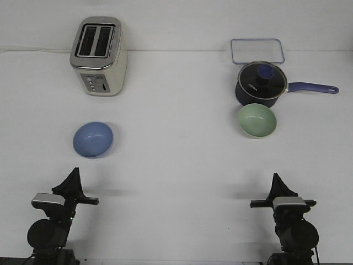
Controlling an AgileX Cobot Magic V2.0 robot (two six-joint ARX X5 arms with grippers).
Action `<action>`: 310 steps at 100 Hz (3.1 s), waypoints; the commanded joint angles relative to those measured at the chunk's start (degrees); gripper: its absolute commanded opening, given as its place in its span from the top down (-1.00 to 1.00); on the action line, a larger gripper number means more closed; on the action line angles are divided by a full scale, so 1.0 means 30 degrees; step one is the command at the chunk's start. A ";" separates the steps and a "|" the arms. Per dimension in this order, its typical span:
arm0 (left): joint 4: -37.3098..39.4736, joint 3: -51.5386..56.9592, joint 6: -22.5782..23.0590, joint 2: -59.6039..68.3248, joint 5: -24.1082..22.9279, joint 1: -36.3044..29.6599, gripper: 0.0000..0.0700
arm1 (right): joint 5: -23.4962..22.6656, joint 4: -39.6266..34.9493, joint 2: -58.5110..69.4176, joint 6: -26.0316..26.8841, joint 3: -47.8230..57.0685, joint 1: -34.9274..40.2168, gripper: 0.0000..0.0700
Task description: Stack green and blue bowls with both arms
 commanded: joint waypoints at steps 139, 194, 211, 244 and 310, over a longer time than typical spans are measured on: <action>0.0197 -0.0372 -0.0036 -0.0036 -0.0015 -0.0007 0.96 | -0.1501 -0.9792 3.1802 0.3599 2.5033 -0.2463 -0.52; 0.0189 -0.0372 -0.0044 -0.0036 -0.0015 -0.0007 0.96 | -0.2790 -0.8735 3.4600 0.3031 2.5274 -0.2805 1.00; 0.0204 -0.0372 -0.0044 -0.0036 -0.0015 -0.0007 0.96 | -0.3300 -0.8801 3.3718 0.2973 2.5361 -0.2892 1.00; 0.0197 -0.0372 -0.0036 -0.0036 -0.0015 -0.0007 0.96 | -0.6477 -1.0892 2.8669 0.2980 2.5361 -0.2739 1.00; 0.0189 -0.0372 -0.0036 -0.0036 -0.0015 -0.0007 0.96 | -0.5610 -1.1519 2.3955 0.4459 1.9300 0.8546 1.00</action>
